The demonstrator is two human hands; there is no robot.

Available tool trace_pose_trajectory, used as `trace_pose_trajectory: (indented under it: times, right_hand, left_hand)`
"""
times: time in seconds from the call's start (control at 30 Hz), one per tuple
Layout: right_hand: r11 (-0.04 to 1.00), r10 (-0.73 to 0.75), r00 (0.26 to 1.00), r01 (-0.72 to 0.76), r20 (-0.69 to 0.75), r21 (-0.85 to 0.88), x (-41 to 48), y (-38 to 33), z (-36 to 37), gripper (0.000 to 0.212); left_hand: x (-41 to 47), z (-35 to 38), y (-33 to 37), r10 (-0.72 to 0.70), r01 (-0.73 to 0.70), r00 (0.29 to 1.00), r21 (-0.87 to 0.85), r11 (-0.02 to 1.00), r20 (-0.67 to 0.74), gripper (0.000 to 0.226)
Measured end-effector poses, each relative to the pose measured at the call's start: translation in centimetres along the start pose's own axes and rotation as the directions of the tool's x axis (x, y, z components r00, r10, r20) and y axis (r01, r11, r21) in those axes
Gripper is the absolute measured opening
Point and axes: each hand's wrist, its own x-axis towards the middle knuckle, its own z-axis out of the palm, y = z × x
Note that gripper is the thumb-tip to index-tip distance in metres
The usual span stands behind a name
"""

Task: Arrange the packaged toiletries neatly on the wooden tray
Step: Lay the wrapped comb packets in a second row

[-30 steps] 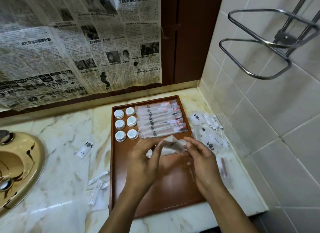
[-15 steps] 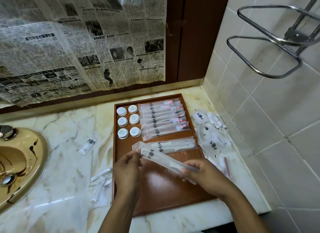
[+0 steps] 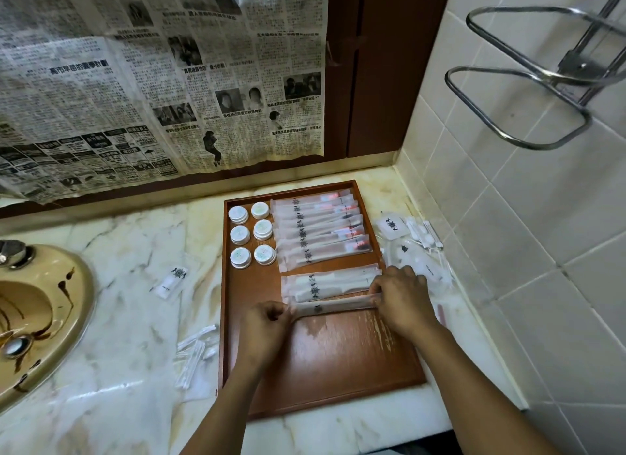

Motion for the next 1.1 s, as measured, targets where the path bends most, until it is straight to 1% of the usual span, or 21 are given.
trace_pose_trajectory:
  times: [0.1,0.17,0.23,0.4,0.53,0.6,0.63,0.7,0.77,0.8,0.83,0.9,0.97,1.1]
  right_hand:
    - [0.995,-0.047,0.999,0.046,-0.011,-0.088,0.8,-0.4,0.4,0.016]
    - [0.991,-0.055,0.998,0.052,-0.022,-0.12,1.1,-0.5,0.4,0.019]
    - [0.989,-0.047,0.997,0.038,-0.056,-0.143,1.2,-0.5,0.5,0.022]
    - [0.988,-0.023,0.995,0.007,-0.1,-0.154,1.4,-0.8,0.5,0.026]
    - [0.992,-0.051,0.992,0.036,-0.114,-0.125,1.5,-0.6,0.9,0.032]
    - [0.992,-0.097,0.991,0.088,-0.096,-0.095,1.5,-0.6,1.0,0.038]
    - [0.989,-0.124,0.988,0.117,-0.089,-0.085,1.4,-0.6,1.1,0.04]
    - [0.984,-0.172,0.982,0.167,-0.074,-0.069,1.3,-0.9,1.3,0.042]
    - [0.979,-0.201,0.978,0.198,-0.049,-0.058,1.3,-1.1,1.4,0.044]
    - [0.976,-0.212,0.977,0.21,-0.034,-0.057,1.3,-1.3,1.5,0.045]
    - [0.974,-0.221,0.975,0.219,-0.02,-0.057,1.3,-1.3,1.5,0.045]
    - [0.971,-0.234,0.972,0.233,-0.007,-0.055,1.4,-1.5,1.6,0.046]
    - [0.969,-0.243,0.97,0.242,0.0,-0.054,1.5,-1.5,1.7,0.047]
    - [0.967,-0.247,0.969,0.248,0.022,-0.056,1.7,-1.5,1.9,0.045]
  left_hand:
    - [0.4,0.4,-0.9,-0.044,0.044,0.998,0.0,0.999,-0.037,0.021]
    - [0.9,0.4,-1.1,-0.087,0.086,0.995,-0.016,0.996,-0.055,0.019]
    - [1.3,0.3,-1.3,-0.097,0.097,0.994,0.006,0.995,-0.051,0.019]
    - [2.1,0.6,-1.8,-0.125,0.128,0.99,0.047,0.991,-0.067,0.017]
    - [2.4,0.8,-1.9,-0.124,0.126,0.988,0.012,0.992,-0.089,0.017]
    - [2.2,0.8,-1.9,-0.073,0.074,0.989,0.003,0.997,-0.125,0.016]
    - [2.1,0.9,-1.9,-0.008,0.013,0.989,0.028,1.0,-0.146,0.015]
    - [1.7,0.9,-2.0,0.179,-0.149,0.969,0.174,0.973,-0.171,0.018]
    - [1.5,1.0,-1.6,0.318,-0.252,0.94,0.372,0.893,-0.127,0.031]
    - [1.6,1.1,-1.5,0.36,-0.284,0.929,0.455,0.844,-0.087,0.037]
    - [1.6,1.1,-1.2,0.384,-0.308,0.922,0.52,0.797,-0.041,0.042]
    - [2.0,1.2,-1.1,0.375,-0.325,0.926,0.59,0.739,0.04,0.047]
    - [2.4,1.3,-1.2,0.332,-0.314,0.939,0.6,0.736,0.084,0.051]
    - [2.6,1.3,-1.7,0.295,-0.297,0.95,0.597,0.745,0.105,0.052]
